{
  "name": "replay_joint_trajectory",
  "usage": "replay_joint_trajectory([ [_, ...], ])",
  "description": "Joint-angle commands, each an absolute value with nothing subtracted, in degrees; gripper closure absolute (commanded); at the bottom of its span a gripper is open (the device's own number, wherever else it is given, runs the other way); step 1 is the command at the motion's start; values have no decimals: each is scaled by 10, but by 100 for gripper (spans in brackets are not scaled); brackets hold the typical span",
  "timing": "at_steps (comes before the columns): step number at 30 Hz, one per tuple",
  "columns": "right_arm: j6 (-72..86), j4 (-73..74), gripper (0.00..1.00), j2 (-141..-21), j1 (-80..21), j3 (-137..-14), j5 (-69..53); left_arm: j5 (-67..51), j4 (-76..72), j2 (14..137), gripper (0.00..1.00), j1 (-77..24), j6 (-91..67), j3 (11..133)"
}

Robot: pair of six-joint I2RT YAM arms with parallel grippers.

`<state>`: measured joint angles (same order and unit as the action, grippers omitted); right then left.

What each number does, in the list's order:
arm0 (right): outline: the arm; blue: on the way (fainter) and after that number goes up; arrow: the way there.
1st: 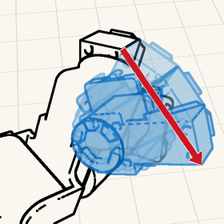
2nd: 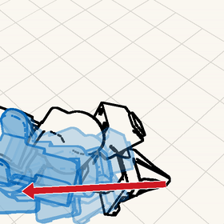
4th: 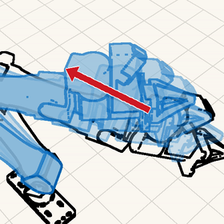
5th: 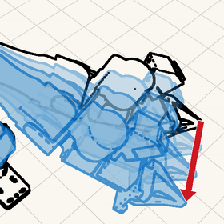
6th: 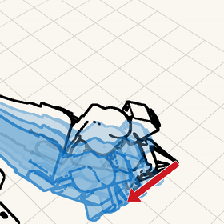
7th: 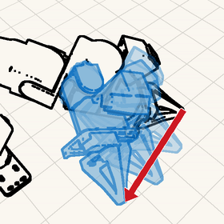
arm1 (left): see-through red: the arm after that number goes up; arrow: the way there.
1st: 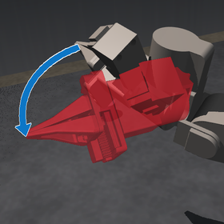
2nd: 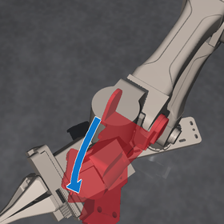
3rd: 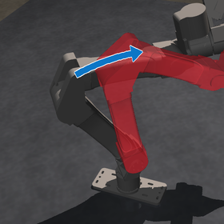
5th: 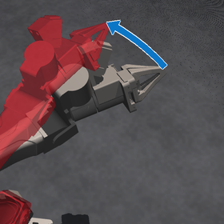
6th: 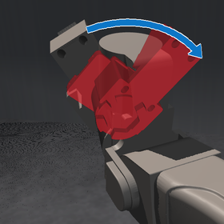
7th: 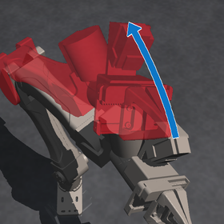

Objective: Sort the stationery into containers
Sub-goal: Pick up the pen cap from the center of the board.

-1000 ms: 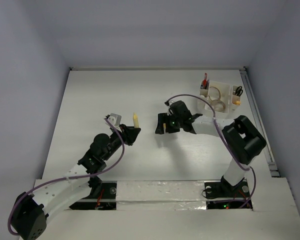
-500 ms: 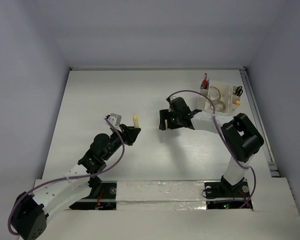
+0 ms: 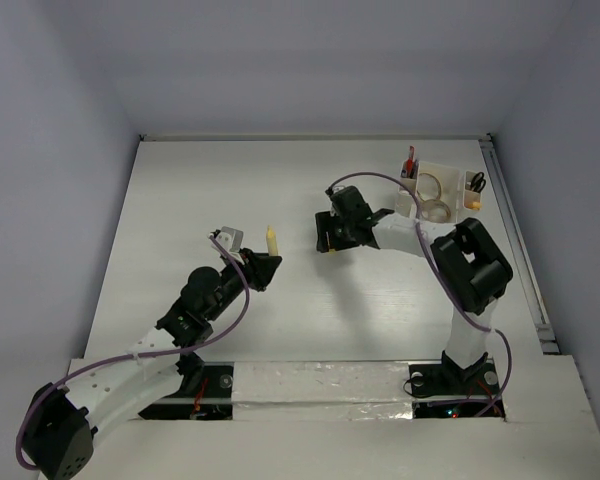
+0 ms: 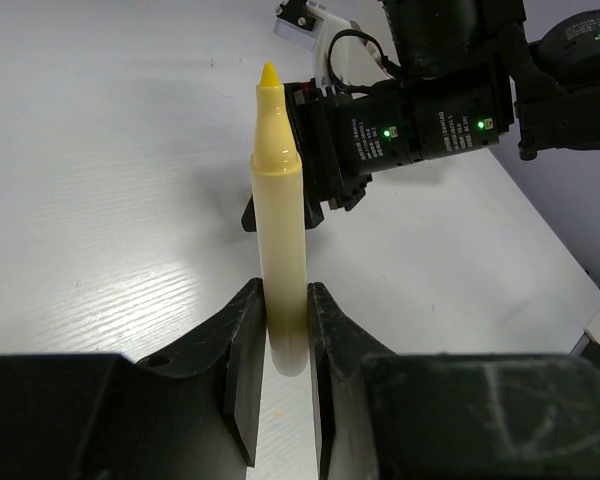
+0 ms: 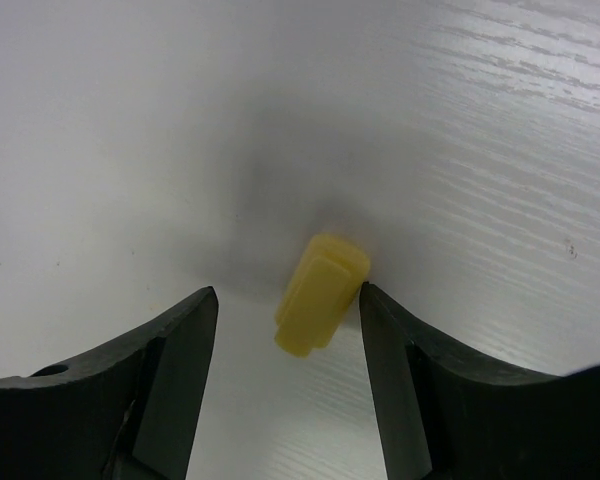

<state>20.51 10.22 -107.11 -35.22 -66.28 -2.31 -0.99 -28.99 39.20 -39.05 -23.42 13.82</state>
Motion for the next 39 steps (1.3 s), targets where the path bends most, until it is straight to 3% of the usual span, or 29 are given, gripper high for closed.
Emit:
replay_joint_trajectory([
  [1,187,155,36,-1095,-349,-694,14,-11,-318,392,100,-393,-230,141],
  [8,180,195,43,-1133,-366,-730,82,-9,-318,392,100,-393,-231,141],
  [10,178,202,50,-1143,-372,-737,97,-10,-319,394,100,-393,-230,140],
  [23,192,229,57,-1153,-388,-744,127,-14,-325,400,100,-393,-233,140],
  [30,205,190,86,-1128,-394,-725,116,-20,-331,415,100,-393,-234,140],
  [39,249,72,95,-979,-394,-655,98,-116,-403,469,100,-393,-268,130],
])
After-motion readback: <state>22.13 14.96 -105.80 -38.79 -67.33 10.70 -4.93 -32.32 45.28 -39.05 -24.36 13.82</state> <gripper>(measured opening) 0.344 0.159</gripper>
